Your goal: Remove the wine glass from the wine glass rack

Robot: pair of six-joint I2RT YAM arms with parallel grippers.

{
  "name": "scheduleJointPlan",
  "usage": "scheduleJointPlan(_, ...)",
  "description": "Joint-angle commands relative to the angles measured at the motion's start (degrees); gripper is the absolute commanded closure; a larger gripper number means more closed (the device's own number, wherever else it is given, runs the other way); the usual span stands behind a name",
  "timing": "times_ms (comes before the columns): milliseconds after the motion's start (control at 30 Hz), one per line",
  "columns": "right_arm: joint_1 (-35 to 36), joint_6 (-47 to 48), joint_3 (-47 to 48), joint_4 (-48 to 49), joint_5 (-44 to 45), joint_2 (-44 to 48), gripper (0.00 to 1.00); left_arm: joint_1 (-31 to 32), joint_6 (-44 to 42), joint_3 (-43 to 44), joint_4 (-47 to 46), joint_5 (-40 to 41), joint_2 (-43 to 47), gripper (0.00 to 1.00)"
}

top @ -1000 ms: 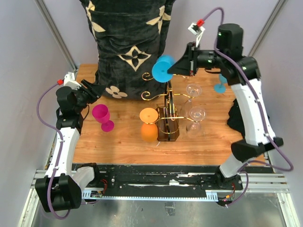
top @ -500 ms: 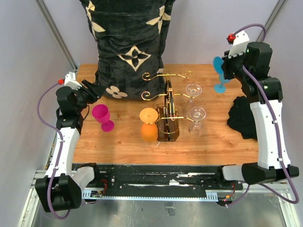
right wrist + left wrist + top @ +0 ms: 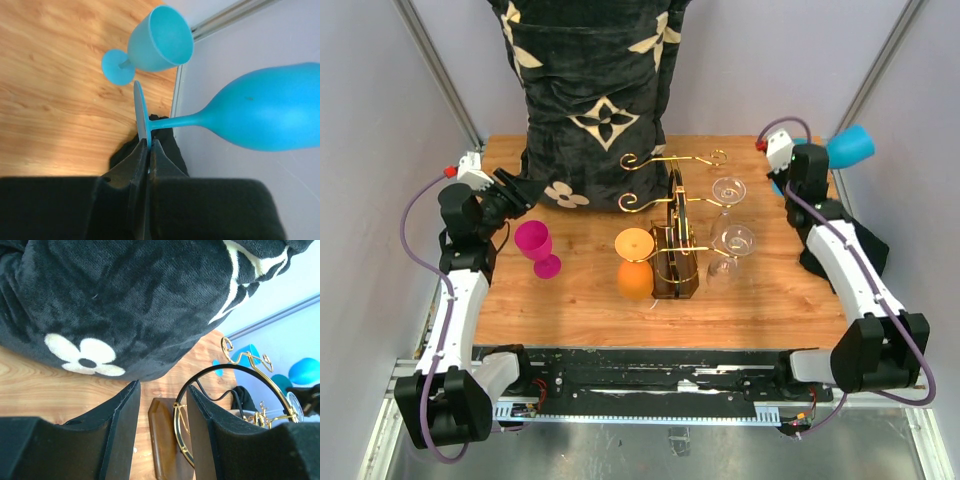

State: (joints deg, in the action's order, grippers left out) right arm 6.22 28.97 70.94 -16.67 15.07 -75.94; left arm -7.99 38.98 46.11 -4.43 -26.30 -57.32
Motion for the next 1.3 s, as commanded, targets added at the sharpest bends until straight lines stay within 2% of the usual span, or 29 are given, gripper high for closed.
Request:
scheduleJointPlan(0,0.31,17.35,-11.68,28.45,-0.28,3.63,0.99,0.49,0.68,-1.26,-3.44,-1.99,-0.22,0.52)
scheduleJointPlan(167,-0.32,22.53,-15.72,40.18,-6.53,0.58,0.99,0.49,0.39,-1.37,-3.42,-2.56,-0.81,0.53)
scheduleJointPlan(300,-2.22,24.73,-18.75,48.87,-18.47,-1.57,0.99,0.46,-0.74,-1.18,-2.19,-2.52,-0.66,0.53)
scheduleJointPlan(600,-5.58,25.28,-16.02,48.54,-31.27,-10.87,0.99,0.46,-2.15,-1.08,-1.70,-2.08,-1.74,0.53)
scheduleJointPlan(833,-5.41,26.70,-15.26,51.49,-35.05,-16.89,0.99,0.50,-2.84,-1.99,-2.84,-1.73,-3.43,0.53)
scheduleJointPlan(1267,-0.95,33.76,-14.25,52.51,-32.78,-24.41,0.99,0.51,-3.25,-1.76,-3.27,-1.72,-4.68,0.53)
